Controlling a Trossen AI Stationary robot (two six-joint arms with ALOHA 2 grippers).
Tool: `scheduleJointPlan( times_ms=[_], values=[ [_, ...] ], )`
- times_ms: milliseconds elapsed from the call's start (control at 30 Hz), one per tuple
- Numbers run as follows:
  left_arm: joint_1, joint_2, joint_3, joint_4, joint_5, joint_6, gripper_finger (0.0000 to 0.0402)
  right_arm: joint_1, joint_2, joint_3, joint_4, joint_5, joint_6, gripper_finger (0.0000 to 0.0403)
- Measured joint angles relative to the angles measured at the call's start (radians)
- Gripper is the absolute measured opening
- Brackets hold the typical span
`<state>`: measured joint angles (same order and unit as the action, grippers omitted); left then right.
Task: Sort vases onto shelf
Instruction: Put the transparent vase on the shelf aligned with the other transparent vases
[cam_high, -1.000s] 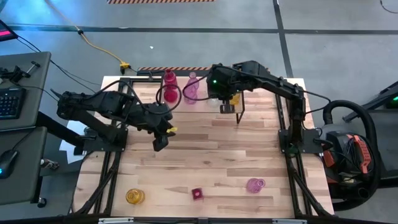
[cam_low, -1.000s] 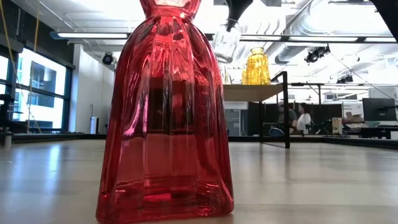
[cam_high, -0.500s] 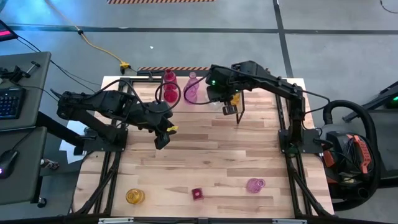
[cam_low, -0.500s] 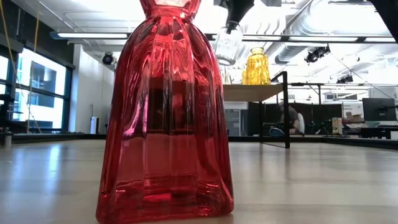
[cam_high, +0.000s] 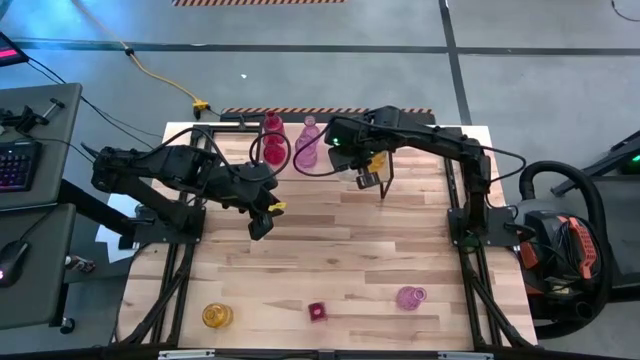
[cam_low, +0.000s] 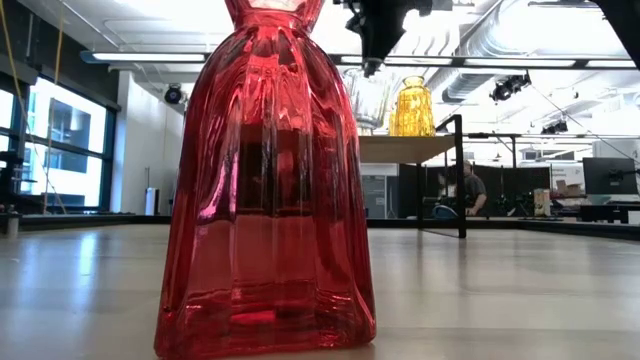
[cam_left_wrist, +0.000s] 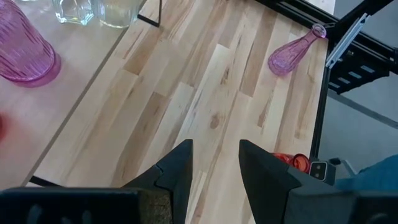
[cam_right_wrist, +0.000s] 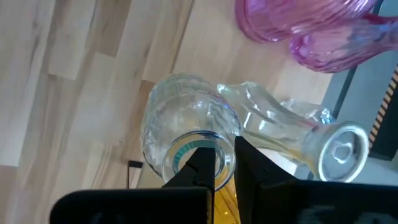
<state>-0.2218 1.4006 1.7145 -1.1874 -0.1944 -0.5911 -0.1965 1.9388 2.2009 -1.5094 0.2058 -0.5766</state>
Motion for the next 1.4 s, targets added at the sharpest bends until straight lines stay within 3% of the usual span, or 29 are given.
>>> scheduleJointPlan(
  times_ms=[1400],
  values=[
    [0.000,0.015,0.000,0.002,0.008,0.012,0.0120,-0.002,0.006,-0.024,0.059,0.016,-0.027,0.0020]
  ],
)
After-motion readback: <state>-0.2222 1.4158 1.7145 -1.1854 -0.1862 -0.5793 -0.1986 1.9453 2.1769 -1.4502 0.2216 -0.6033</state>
